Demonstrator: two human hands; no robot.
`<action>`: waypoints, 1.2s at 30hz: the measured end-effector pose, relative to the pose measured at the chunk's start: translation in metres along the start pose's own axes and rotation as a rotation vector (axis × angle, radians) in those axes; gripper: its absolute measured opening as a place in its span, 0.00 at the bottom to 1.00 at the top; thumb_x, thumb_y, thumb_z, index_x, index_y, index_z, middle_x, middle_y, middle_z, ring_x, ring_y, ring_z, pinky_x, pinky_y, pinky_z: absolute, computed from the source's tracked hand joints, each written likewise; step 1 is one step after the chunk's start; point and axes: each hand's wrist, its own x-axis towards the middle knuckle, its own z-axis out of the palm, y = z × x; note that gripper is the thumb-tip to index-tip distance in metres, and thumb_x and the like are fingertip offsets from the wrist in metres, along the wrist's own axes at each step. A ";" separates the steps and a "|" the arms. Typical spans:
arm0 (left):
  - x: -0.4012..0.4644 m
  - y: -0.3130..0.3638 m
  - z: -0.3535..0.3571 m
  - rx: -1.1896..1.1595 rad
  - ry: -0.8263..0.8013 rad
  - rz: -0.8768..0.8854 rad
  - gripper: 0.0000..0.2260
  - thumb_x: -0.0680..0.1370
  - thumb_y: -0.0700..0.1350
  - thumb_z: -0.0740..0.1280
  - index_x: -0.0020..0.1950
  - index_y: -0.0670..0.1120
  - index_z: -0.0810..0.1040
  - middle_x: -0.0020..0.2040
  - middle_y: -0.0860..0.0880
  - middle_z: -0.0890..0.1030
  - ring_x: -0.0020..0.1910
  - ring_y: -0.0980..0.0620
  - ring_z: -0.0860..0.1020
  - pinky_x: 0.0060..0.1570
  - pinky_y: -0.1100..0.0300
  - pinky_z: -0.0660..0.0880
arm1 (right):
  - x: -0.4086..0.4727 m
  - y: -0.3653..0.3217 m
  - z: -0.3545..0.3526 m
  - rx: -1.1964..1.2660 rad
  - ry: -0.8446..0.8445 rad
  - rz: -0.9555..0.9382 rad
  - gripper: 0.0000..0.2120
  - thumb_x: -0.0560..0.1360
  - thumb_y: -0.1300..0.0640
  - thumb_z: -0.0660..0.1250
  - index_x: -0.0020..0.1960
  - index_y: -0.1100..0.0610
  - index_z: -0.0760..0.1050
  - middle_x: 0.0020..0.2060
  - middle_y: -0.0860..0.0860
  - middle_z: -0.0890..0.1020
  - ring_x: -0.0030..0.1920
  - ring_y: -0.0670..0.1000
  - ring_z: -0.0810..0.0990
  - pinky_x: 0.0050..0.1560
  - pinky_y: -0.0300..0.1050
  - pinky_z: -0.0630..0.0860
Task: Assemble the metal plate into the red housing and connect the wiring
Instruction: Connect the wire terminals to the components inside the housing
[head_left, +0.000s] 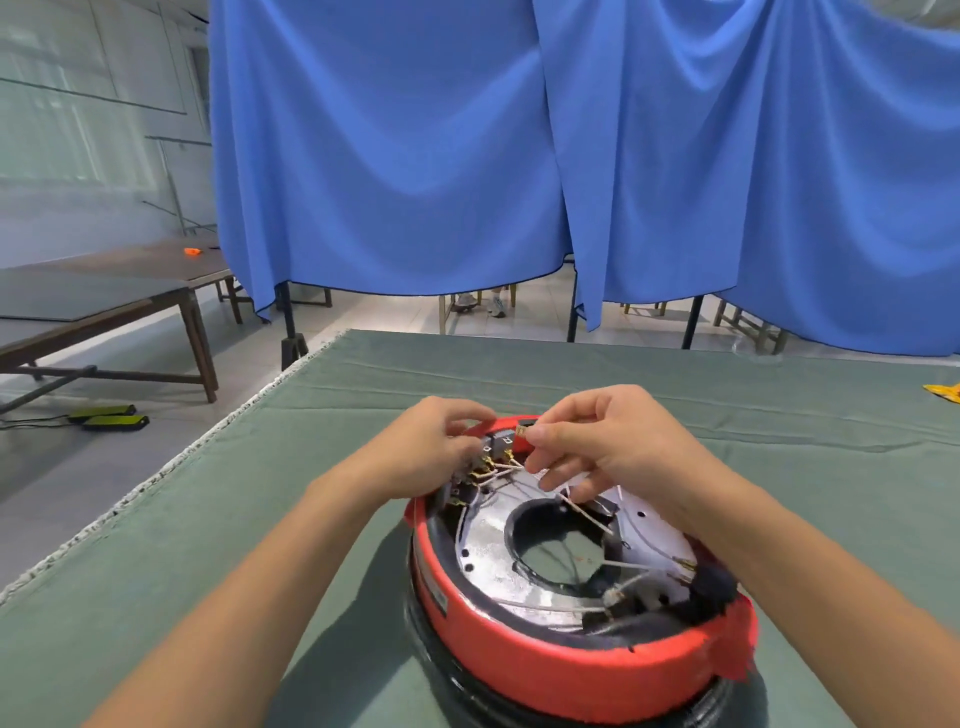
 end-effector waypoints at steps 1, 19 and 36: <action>0.000 0.000 0.005 -0.107 0.028 0.016 0.13 0.77 0.37 0.66 0.62 0.43 0.78 0.56 0.46 0.82 0.54 0.53 0.80 0.57 0.58 0.75 | 0.000 -0.001 0.003 -0.043 0.001 0.013 0.04 0.73 0.61 0.71 0.40 0.60 0.80 0.32 0.55 0.84 0.29 0.48 0.81 0.25 0.37 0.75; 0.008 -0.013 0.025 -0.555 0.155 -0.102 0.02 0.73 0.41 0.72 0.45 0.45 0.83 0.38 0.51 0.82 0.37 0.59 0.78 0.39 0.70 0.73 | 0.005 0.016 0.044 -0.273 0.023 0.217 0.06 0.76 0.63 0.66 0.40 0.59 0.77 0.26 0.50 0.82 0.24 0.49 0.81 0.20 0.34 0.69; 0.009 -0.014 0.025 -0.564 0.146 -0.098 0.02 0.74 0.42 0.71 0.45 0.46 0.83 0.38 0.51 0.83 0.37 0.59 0.79 0.36 0.70 0.74 | 0.007 0.017 0.052 -0.194 0.026 0.280 0.05 0.77 0.61 0.65 0.47 0.63 0.77 0.24 0.49 0.81 0.21 0.48 0.77 0.19 0.33 0.66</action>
